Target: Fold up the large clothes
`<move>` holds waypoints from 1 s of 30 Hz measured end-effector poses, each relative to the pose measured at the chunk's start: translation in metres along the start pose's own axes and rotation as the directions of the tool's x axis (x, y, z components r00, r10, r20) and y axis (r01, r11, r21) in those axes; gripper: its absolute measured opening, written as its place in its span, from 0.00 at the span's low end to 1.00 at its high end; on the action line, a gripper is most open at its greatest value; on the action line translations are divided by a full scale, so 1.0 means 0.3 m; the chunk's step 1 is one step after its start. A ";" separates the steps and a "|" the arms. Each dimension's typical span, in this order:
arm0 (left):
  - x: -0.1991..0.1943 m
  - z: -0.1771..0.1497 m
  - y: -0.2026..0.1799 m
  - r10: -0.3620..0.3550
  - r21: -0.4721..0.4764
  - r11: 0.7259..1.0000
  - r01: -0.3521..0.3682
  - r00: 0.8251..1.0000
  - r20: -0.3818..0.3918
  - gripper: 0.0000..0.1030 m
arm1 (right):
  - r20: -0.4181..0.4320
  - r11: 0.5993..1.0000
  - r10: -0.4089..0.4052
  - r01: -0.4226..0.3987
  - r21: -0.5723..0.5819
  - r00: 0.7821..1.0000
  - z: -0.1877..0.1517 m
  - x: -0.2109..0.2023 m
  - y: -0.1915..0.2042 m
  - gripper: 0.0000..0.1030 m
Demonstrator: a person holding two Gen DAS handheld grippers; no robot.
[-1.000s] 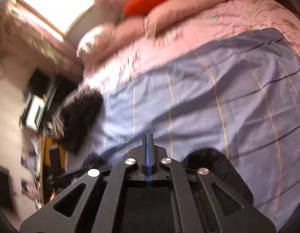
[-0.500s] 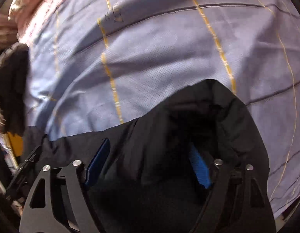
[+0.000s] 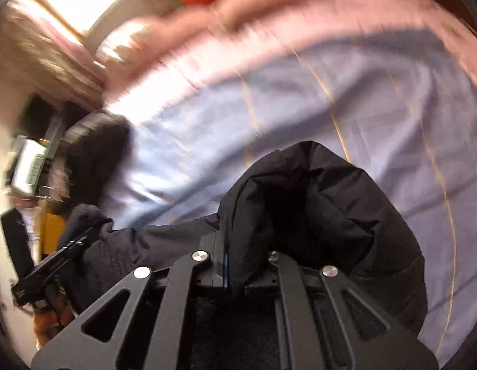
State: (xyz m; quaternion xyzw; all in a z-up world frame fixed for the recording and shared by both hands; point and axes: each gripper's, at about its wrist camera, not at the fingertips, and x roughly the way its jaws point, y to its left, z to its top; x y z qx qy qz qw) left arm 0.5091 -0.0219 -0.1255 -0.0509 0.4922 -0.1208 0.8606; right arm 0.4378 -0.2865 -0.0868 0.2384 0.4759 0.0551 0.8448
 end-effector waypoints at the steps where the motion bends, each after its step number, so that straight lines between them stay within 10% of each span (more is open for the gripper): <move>1: -0.052 -0.002 -0.004 -0.005 0.009 1.000 0.005 0.999 0.034 0.16 | 0.034 0.999 0.029 -0.028 -0.025 0.999 0.003 -0.036 0.020 0.07; 9: -0.364 -0.255 0.027 -0.084 0.025 0.996 0.081 0.985 0.151 0.18 | 0.167 0.956 0.180 -0.133 -0.262 0.969 -0.192 -0.297 0.086 0.07; 21: -0.640 -0.728 0.002 -0.098 0.074 0.993 0.093 0.993 0.063 0.23 | 0.134 0.912 0.247 -0.183 -0.367 0.960 -0.677 -0.679 0.065 0.07; 30: -0.585 -1.118 0.020 -0.109 -0.027 0.994 0.107 0.984 -0.142 0.26 | -0.047 0.975 0.205 -0.208 -0.083 0.978 -1.102 -0.678 -0.181 0.08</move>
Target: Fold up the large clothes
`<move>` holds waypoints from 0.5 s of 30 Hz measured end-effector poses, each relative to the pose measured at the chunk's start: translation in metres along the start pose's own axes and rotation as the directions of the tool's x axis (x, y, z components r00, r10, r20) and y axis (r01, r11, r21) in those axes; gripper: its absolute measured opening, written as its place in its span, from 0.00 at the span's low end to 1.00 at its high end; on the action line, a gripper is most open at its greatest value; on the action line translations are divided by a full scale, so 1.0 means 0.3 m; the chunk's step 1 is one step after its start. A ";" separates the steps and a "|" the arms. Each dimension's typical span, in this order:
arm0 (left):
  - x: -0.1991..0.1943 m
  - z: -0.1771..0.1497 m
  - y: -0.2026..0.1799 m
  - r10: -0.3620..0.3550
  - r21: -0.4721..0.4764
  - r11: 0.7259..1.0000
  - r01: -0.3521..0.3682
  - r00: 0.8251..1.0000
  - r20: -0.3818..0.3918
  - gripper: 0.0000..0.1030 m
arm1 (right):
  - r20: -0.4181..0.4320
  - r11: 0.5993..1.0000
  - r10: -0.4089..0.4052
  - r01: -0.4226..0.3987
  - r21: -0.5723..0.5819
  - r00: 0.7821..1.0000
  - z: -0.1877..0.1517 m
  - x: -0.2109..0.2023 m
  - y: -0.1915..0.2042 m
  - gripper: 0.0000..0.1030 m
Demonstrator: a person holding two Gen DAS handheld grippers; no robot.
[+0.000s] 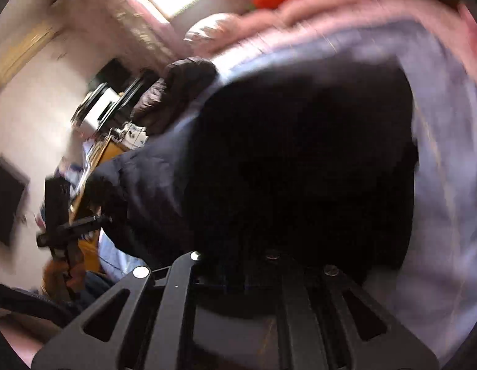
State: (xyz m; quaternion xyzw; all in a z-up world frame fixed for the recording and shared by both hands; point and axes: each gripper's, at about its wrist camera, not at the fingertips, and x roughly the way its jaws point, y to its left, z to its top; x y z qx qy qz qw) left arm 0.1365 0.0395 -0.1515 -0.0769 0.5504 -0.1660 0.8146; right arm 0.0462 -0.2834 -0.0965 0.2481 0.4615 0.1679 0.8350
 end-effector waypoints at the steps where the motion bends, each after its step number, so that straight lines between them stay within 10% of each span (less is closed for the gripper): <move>1: 0.020 -0.023 0.003 0.010 -0.002 1.000 -0.010 1.000 -0.009 0.27 | -0.021 0.999 -0.010 0.011 0.036 1.000 -0.035 0.010 -0.023 0.08; 9: 0.095 -0.104 0.027 0.021 -0.063 0.998 -0.026 0.997 -0.080 0.29 | -0.084 0.987 -0.094 0.104 0.121 0.992 -0.135 0.086 -0.072 0.11; 13: -0.033 -0.143 0.020 -0.013 -0.055 0.998 0.010 0.997 -0.071 0.40 | -0.132 0.983 -0.140 0.154 0.102 0.981 -0.137 0.004 -0.029 0.43; 15: -0.114 -0.161 0.034 -0.065 -0.071 0.996 0.059 0.994 -0.090 0.41 | -0.172 0.974 -0.204 0.218 0.065 0.964 -0.135 -0.065 0.003 0.43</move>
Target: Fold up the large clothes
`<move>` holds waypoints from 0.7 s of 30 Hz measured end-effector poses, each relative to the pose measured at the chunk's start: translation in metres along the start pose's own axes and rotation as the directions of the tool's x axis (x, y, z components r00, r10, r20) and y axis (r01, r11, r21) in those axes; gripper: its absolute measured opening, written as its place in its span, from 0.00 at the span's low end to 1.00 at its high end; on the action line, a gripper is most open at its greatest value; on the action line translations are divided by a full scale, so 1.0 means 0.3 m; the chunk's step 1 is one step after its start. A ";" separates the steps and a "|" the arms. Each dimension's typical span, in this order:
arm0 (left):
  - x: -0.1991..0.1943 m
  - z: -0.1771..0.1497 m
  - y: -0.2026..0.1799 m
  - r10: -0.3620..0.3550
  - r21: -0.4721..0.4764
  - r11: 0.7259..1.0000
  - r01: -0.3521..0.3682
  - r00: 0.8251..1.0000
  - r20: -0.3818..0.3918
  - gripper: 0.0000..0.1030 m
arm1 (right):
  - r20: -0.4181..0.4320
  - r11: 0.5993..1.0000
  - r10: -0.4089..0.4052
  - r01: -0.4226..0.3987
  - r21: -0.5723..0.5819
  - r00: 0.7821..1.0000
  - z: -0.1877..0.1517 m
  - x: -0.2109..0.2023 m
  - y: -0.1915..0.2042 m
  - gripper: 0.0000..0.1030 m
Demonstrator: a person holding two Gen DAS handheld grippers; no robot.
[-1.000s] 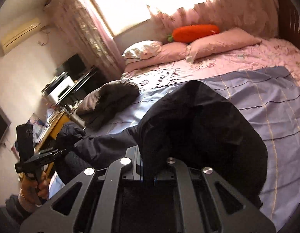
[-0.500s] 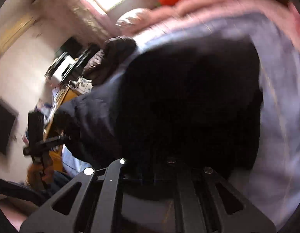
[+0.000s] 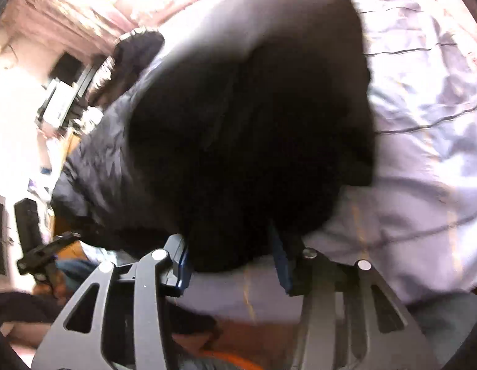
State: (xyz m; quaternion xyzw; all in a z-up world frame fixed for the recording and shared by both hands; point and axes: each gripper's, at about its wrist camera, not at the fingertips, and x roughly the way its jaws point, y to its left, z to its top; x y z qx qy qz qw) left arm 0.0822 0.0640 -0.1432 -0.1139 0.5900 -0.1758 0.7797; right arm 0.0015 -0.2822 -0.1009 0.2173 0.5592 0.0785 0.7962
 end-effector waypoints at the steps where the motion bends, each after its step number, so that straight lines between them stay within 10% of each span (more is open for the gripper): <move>1: -0.061 0.000 -0.001 -0.006 0.017 1.000 0.006 1.000 0.009 0.41 | -0.001 0.999 -0.038 0.038 -0.026 0.999 0.005 -0.036 0.017 0.43; 6: -0.280 0.005 0.018 0.121 0.070 0.989 -0.129 0.987 0.102 0.58 | 0.209 0.904 -0.332 0.374 -0.206 0.920 0.055 -0.305 0.194 0.46; 10: -0.443 0.083 0.021 0.177 0.030 0.981 -0.194 0.940 0.292 0.54 | 0.328 0.925 -0.162 0.259 -0.279 0.931 0.146 -0.390 0.322 0.51; 13: -0.444 0.194 -0.109 -0.002 0.110 0.993 -0.045 0.922 0.387 0.54 | 0.355 0.880 -0.175 0.308 -0.362 0.918 0.217 -0.270 0.471 0.51; 16: -0.246 0.257 -0.218 -0.011 0.179 0.983 -0.042 0.958 0.287 0.50 | 0.275 0.848 -0.226 0.328 -0.416 0.934 0.267 -0.076 0.533 0.51; 18: -0.079 0.236 -0.179 0.068 0.147 0.985 -0.090 0.987 0.149 0.39 | 0.251 0.804 -0.343 0.421 -0.419 0.905 0.261 0.034 0.505 0.51; 21: 0.047 0.139 0.003 0.183 0.039 0.982 -0.185 0.982 0.044 0.23 | 0.223 0.792 -0.435 0.488 -0.367 0.873 0.243 0.081 0.364 0.51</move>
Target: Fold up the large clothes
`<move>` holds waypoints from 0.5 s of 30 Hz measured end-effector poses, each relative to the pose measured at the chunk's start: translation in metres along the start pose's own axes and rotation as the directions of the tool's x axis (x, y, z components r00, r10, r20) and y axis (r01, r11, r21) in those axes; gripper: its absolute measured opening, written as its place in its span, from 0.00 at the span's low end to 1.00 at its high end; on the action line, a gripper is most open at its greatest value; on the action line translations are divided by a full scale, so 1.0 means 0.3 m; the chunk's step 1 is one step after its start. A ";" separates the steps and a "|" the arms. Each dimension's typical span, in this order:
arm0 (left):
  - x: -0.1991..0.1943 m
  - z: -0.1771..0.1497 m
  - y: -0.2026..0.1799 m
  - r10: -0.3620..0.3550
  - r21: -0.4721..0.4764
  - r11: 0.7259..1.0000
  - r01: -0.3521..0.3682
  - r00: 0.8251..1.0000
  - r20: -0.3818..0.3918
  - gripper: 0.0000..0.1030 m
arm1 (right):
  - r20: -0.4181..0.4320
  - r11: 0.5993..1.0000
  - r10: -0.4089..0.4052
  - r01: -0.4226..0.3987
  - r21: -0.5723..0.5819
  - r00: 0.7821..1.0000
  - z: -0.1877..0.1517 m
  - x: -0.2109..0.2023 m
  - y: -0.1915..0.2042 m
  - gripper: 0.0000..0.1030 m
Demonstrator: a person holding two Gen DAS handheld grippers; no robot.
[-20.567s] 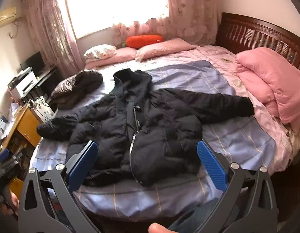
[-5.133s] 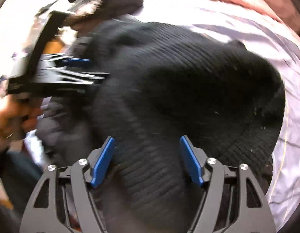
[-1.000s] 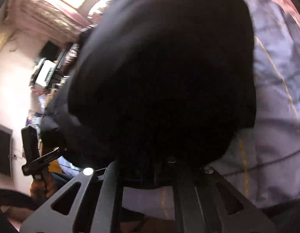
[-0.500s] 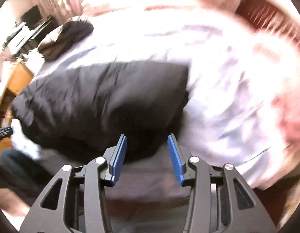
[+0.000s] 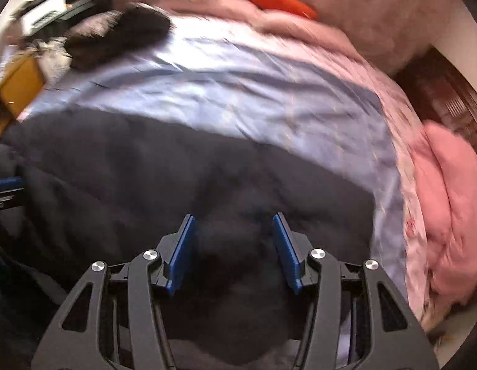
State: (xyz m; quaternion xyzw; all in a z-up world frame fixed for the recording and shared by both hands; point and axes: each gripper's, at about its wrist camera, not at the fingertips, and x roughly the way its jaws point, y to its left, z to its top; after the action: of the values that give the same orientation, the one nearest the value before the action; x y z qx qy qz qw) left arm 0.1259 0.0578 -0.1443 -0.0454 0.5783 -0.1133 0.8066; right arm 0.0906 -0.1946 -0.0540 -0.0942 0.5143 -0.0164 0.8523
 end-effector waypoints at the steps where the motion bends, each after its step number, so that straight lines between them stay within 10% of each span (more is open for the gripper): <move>1: 0.027 -0.029 0.023 0.003 -0.019 1.000 -0.004 1.000 -0.024 0.18 | -0.034 1.000 0.004 -0.003 0.030 0.999 -0.042 0.043 -0.042 0.51; 6: 0.248 -0.136 0.051 -0.041 -0.103 0.995 0.019 0.976 -0.215 0.10 | -0.205 0.997 0.046 -0.034 0.065 0.978 -0.196 0.265 -0.040 0.53; 12: 0.234 -0.131 0.006 0.013 -0.069 0.997 -0.029 0.975 -0.222 0.10 | -0.198 0.997 0.028 -0.015 0.070 0.980 -0.206 0.309 -0.022 0.54; 15: 0.091 -0.121 0.000 -0.026 -0.053 0.998 0.019 0.990 -0.138 0.37 | -0.196 0.991 0.091 -0.071 0.110 0.976 -0.200 0.183 -0.052 0.54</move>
State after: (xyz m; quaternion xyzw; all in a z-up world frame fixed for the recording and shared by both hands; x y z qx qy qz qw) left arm 0.1001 0.0535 -0.1814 -0.0645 0.6352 -0.1103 0.7617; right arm 0.0649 -0.2254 -0.1265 -0.0273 0.5993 -0.0173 0.7998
